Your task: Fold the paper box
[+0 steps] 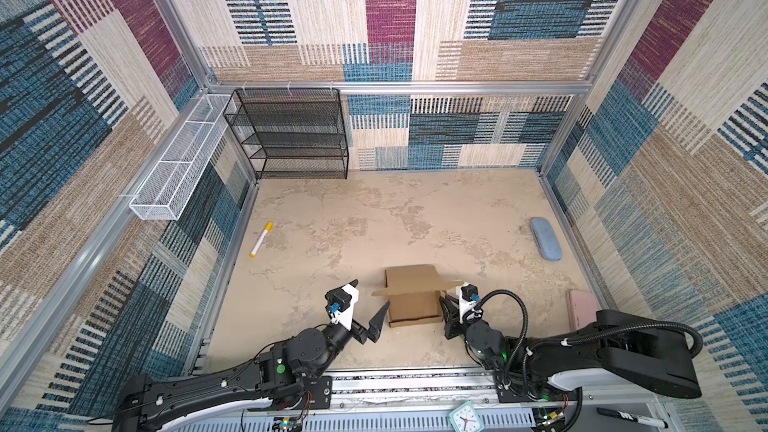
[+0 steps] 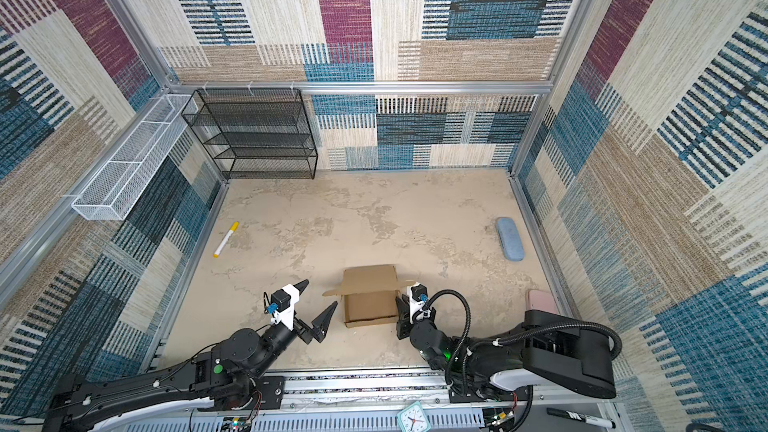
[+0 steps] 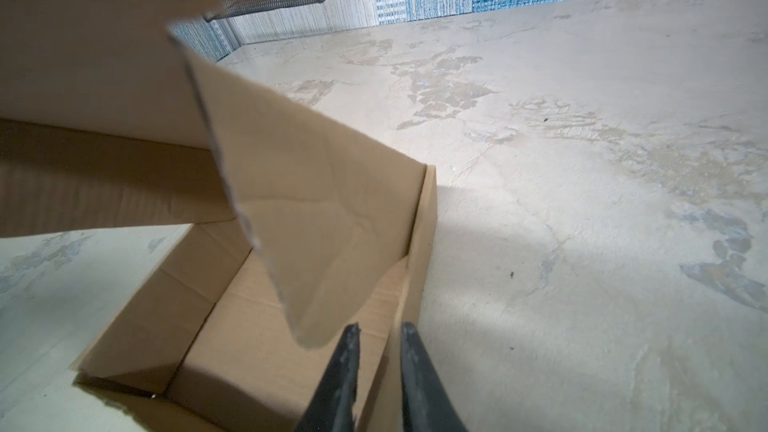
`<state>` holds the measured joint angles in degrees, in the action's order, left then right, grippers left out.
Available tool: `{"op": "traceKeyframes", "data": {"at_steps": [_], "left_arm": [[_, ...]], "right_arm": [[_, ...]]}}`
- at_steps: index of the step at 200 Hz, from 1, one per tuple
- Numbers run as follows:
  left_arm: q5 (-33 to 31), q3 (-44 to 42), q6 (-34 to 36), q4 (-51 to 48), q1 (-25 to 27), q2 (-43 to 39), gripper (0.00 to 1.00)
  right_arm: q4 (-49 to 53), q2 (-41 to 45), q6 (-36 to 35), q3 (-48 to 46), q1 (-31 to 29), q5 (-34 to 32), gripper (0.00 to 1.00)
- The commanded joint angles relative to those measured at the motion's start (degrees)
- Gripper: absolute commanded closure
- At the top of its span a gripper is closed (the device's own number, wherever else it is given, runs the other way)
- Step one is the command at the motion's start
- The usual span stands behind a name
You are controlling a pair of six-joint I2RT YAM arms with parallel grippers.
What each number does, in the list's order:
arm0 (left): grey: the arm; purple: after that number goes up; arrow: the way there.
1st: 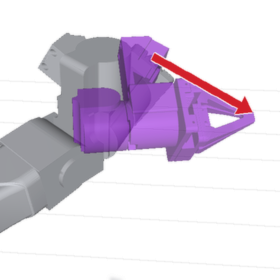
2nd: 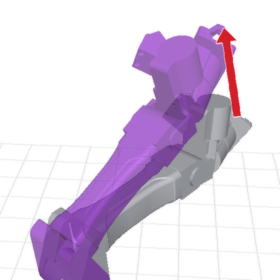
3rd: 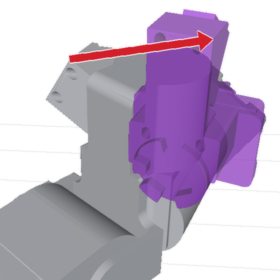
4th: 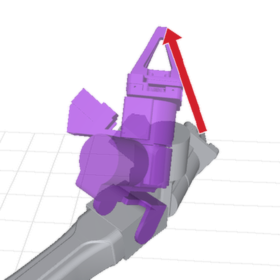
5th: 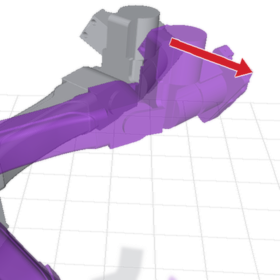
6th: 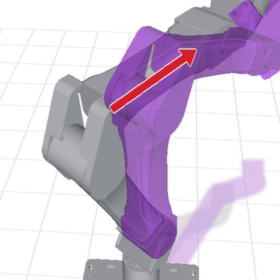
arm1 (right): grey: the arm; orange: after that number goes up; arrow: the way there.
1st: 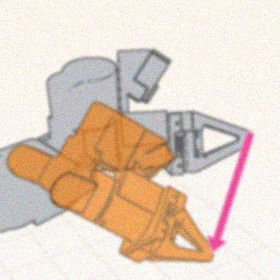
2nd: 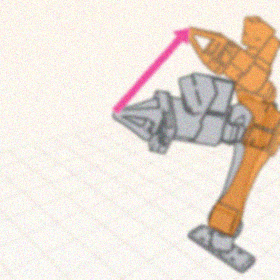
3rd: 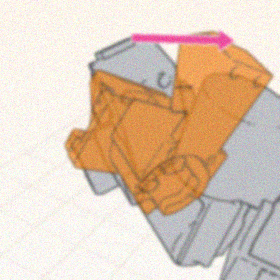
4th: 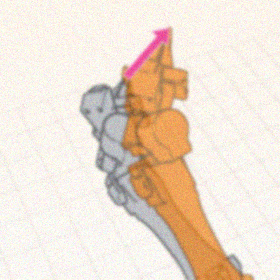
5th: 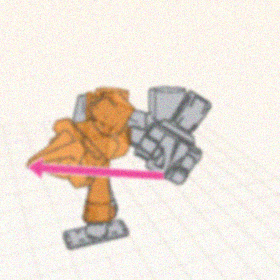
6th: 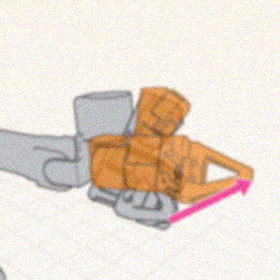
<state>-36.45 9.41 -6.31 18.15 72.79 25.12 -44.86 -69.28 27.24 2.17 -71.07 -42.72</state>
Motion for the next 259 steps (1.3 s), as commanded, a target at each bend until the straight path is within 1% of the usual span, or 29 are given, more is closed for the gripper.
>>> {"op": "traceKeyframes", "data": {"at_steps": [1, 21, 41, 52, 72, 85, 101, 118, 143, 153, 172, 181, 196, 210, 222, 247, 259], "left_arm": [[-3.7, 4.3, -3.1, -5.0, -0.2, 2.8, 0.01], [-3.8, 8.7, -4.4, -9.7, -0.4, 5.2, 0.01], [-1.9, 11.4, -4.8, -11.5, -1.1, 5.6, 0.01], [-1.6, 13.2, -5.2, -13.2, -1.6, 5.3, 0.01], [0.3, 14.5, -5.1, -12.7, -3.0, 4.7, 0.01], [2.2, 16.3, -5.7, -13.6, -4.5, 5.5, 0.01], [5.4, 20.0, -6.7, -17.2, -6.8, 8.2, 0.01], [9.7, 23.5, -8.3, -20.6, -10.4, 12.1, 0.01], [18.3, 28.7, -11.9, -25.7, -17.4, 16.9, 0.01], [20.8, 29.9, -12.8, -26.3, -19.7, 18.0, 0.01], [27.9, 31.8, -14.5, -26.8, -23.5, 20.8, 0.01], [30.9, 32.8, -15.0, -27.0, -24.8, 22.5, 0.01], [34.2, 33.8, -16.1, -27.1, -25.4, 24.9, 0.01], [36.4, 33.5, -16.9, -25.9, -25.7, 26.1, 0.02], [37.3, 32.7, -17.8, -24.8, -25.7, 26.7, 0.02], [38.5, 30.5, -19.5, -23.5, -25.7, 26.6, 0.02], [39.7, 29.5, -20.1, -22.8, -25.7, 27.1, 0.02]], "right_arm": [[5.1, 4.1, 2.0, -0.3, -0.3, -2.2, 0.76], [11.8, 12.2, 3.8, -1.3, -0.3, -2.6, 0.75], [19.0, 23.4, 5.6, -2.8, -0.3, -3.2, 0.73], [22.0, 29.1, 5.0, -3.6, -0.3, -3.0, 0.73], [29.1, 38.2, 6.3, -3.2, -0.3, -3.9, 0.72], [32.7, 43.0, 6.7, -2.5, -0.3, -4.3, 0.71], [37.6, 46.2, 6.8, 0.3, -0.3, -5.6, 0.71], [42.9, 46.0, 7.6, 4.6, -0.3, -8.5, 0.71], [43.4, 44.3, 4.7, 10.6, -0.3, -8.3, 0.70], [43.3, 41.8, 3.2, 13.4, -0.3, -8.0, 0.70], [43.6, 37.6, 1.4, 19.0, -0.3, -6.1, 0.69], [45.9, 34.5, 2.3, 22.4, -0.3, -5.6, 0.70], [47.3, 31.4, 3.2, 25.5, -0.3, -3.8, 0.70], [44.9, 29.8, 2.4, 26.5, -0.3, -1.6, 0.70], [41.5, 27.9, -0.1, 27.0, -0.2, 1.6, 0.68], [43.5, 21.1, 0.1, 32.5, -0.1, 7.4, 0.68], [43.4, 19.2, 0.4, 33.5, -0.1, 9.8, 0.67]]}}
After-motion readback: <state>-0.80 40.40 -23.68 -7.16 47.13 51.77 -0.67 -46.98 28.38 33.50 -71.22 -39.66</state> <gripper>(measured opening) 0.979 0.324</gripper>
